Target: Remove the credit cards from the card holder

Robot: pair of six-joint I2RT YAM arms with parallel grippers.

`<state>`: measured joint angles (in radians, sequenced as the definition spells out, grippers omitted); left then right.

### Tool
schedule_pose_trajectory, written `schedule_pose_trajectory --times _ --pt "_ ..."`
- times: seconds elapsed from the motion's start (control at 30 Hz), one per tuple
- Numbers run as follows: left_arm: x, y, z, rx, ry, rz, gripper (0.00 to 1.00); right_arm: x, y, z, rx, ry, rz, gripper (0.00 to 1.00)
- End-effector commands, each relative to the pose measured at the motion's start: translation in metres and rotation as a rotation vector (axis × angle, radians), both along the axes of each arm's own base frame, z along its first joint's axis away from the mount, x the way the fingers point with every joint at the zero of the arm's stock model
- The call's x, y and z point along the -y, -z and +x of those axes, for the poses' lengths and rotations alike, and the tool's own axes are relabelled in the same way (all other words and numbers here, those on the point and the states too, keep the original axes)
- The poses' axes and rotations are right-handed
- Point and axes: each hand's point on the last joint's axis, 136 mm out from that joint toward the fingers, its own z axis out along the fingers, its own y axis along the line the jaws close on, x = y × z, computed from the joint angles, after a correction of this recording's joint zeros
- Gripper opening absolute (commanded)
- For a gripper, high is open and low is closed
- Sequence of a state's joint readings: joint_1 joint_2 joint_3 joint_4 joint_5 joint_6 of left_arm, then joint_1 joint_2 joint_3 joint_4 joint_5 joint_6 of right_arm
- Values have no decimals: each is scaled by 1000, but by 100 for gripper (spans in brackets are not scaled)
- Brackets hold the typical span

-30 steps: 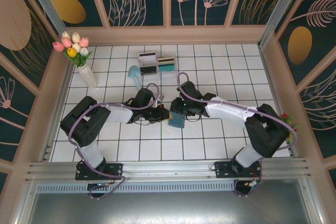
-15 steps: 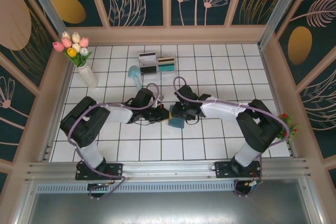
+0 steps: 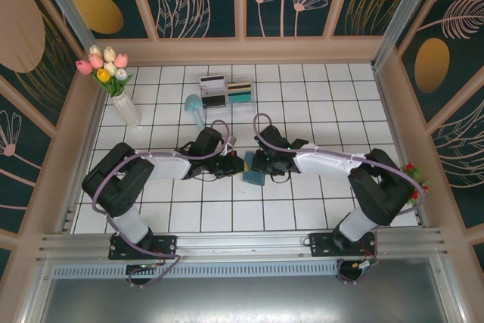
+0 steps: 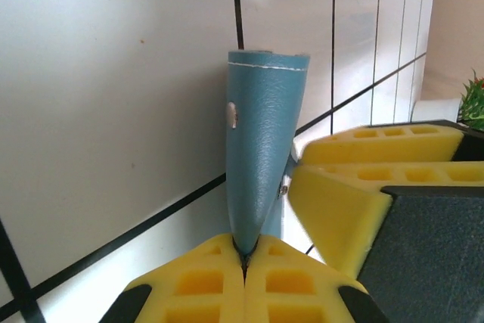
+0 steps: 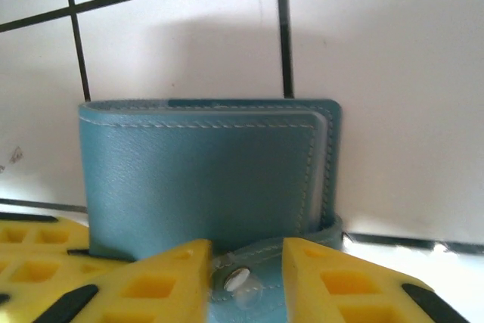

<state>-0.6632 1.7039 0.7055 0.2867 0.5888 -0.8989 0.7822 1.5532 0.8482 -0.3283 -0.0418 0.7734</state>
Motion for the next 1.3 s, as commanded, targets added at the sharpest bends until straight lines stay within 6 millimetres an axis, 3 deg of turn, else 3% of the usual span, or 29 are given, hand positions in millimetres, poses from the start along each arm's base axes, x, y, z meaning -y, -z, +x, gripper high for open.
schedule_pose_trajectory --times 0.0,0.13,0.27,0.43,0.53,0.63,0.83,1.07,1.27 --pt "-12 1 11 43 -52 38 0 57 17 -24 -83 86 -180 30" --pt "-8 -1 12 38 -43 20 0 55 3 -17 -54 105 -148 30" --pt "-8 -5 14 49 -29 43 0 37 -13 -7 -19 89 -24 35" --pt "-22 -2 21 71 -50 171 40 20 -14 5 -20 50 54 40" --pt "-26 -9 22 84 -65 188 45 8 -21 11 2 13 73 42" --pt "-31 -13 23 95 -86 203 42 -1 -30 14 44 -26 67 49" --pt "-71 -12 33 133 -254 376 43 -15 -15 16 49 -86 -102 60" --pt "-122 -9 31 113 -461 515 69 -12 6 30 42 -37 -291 59" --pt "-133 -9 29 122 -483 536 75 -2 -8 29 69 13 -295 51"
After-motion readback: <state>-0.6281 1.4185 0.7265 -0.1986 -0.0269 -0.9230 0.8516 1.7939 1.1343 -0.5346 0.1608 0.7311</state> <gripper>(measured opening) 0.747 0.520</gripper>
